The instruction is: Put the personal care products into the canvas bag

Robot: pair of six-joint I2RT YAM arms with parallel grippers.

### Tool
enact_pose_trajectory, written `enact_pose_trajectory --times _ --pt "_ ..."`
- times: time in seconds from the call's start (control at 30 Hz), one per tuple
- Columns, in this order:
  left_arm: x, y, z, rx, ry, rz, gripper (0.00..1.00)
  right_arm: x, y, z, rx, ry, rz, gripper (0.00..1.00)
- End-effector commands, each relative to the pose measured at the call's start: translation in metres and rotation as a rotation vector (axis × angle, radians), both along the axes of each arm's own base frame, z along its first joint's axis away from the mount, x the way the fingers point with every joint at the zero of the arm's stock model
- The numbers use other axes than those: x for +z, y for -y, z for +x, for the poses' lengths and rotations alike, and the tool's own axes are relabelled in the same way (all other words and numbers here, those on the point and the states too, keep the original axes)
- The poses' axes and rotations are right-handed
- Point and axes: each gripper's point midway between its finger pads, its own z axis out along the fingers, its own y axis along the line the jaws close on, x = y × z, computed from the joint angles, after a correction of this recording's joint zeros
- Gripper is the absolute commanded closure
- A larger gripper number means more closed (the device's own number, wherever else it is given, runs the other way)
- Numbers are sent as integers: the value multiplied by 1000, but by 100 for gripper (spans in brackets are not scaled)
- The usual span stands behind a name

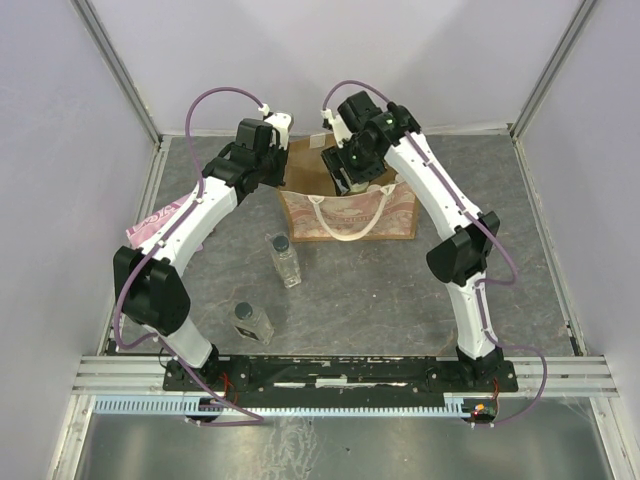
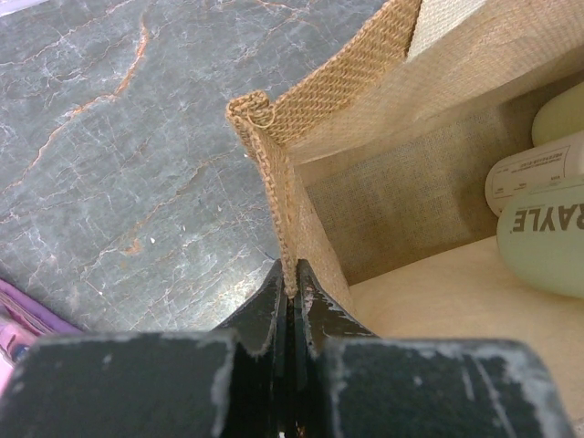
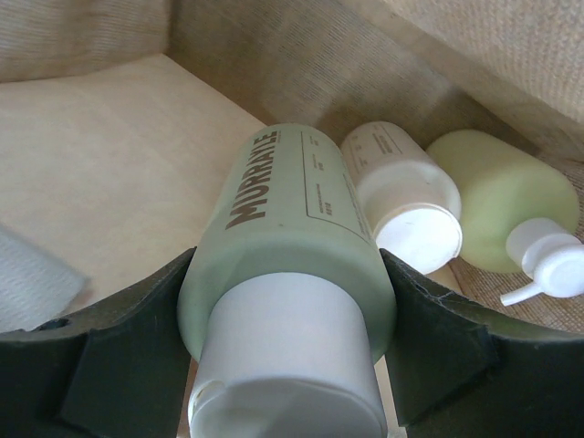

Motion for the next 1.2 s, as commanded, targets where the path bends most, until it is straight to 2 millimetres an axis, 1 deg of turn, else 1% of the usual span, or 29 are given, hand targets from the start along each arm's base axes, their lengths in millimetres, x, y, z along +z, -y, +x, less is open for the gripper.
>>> enact_pose_trajectory --times 0.0,0.1,0.3,0.5,0.8,1.17 --pt "32 -11 0 9 70 23 97 2 12 4 -19 51 -76 100" --pt "31 -12 -1 12 67 24 97 -12 17 3 -21 26 -113 100" --pt "32 -14 -3 19 66 27 97 -33 16 5 -22 -2 -136 100" --pt "35 -15 -6 20 69 24 97 -56 25 11 -38 -14 -205 100" --pt "37 -15 -8 22 69 22 97 -84 30 17 -59 -44 -212 100" --pt "36 -17 -9 23 66 31 97 -121 42 7 -43 -121 -290 100"
